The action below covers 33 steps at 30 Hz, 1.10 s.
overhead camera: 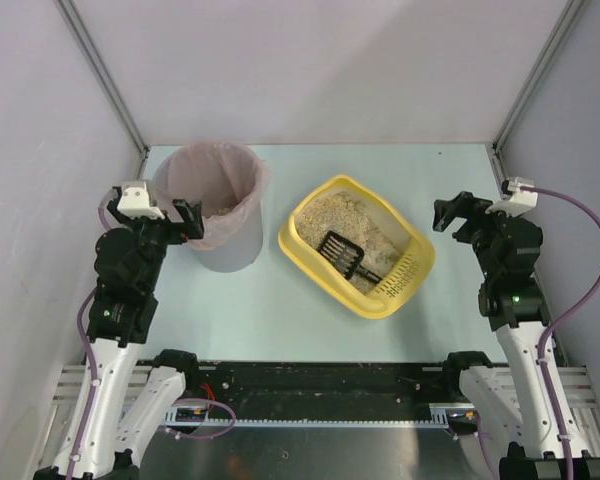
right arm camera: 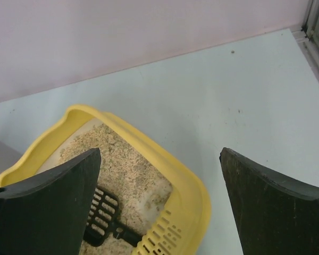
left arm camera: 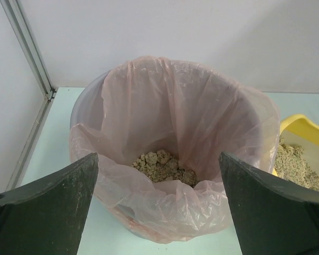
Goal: Clean the litter box
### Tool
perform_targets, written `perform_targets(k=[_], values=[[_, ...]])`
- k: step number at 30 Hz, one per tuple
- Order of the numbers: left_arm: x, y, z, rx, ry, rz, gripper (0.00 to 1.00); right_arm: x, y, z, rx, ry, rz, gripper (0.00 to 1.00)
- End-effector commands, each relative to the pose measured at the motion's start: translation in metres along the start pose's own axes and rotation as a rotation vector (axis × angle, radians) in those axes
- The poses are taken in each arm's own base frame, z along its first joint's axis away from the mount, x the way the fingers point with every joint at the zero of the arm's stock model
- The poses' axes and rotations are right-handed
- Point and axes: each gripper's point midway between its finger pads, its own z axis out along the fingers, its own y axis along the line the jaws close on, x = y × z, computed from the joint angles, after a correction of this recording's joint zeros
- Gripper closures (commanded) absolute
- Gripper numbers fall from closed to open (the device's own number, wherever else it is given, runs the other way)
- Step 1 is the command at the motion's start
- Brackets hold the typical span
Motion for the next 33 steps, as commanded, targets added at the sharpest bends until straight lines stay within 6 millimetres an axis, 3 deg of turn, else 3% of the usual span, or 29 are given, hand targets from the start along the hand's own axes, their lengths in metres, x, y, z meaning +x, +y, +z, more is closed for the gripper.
perform_targets(k=[1, 6, 10, 14, 17, 19, 24, 28, 33], values=[[-0.002, -0.006, 0.002, 0.035, -0.02, 0.005, 0.0, 0.009, 0.007, -0.006, -0.008, 0.134, 0.048, 0.0], [0.011, 0.003, 0.012, -0.018, 0.022, -0.013, 0.0, 0.036, 0.04, -0.017, -0.16, 0.389, 0.11, 0.0], [0.013, 0.003, 0.012, -0.018, 0.025, -0.01, 0.0, 0.042, 0.038, -0.019, -0.107, 0.453, 0.175, 0.02], [0.011, 0.015, 0.007, -0.081, 0.007, 0.002, 0.0, 0.063, 0.05, -0.007, -0.138, 0.54, 0.224, 0.09], [0.008, 0.014, 0.003, -0.076, -0.012, -0.001, 0.0, 0.08, 0.079, 0.001, -0.196, 0.58, 0.201, 0.15], [0.009, 0.011, 0.004, -0.058, -0.012, -0.001, 0.0, 0.103, 0.108, 0.001, -0.256, 0.625, 0.117, 0.13], [0.009, 0.019, 0.003, -0.1, -0.019, 0.003, 0.0, 0.148, 0.109, 0.023, -0.149, 0.676, 0.015, 0.12], [0.01, 0.017, 0.002, -0.091, -0.02, -0.001, 0.0, 0.171, 0.119, 0.042, -0.178, 0.69, 0.056, 0.16], [0.011, 0.012, 0.003, -0.066, -0.016, 0.001, 0.0, 0.192, 0.127, 0.059, -0.196, 0.676, 0.121, 0.27]])
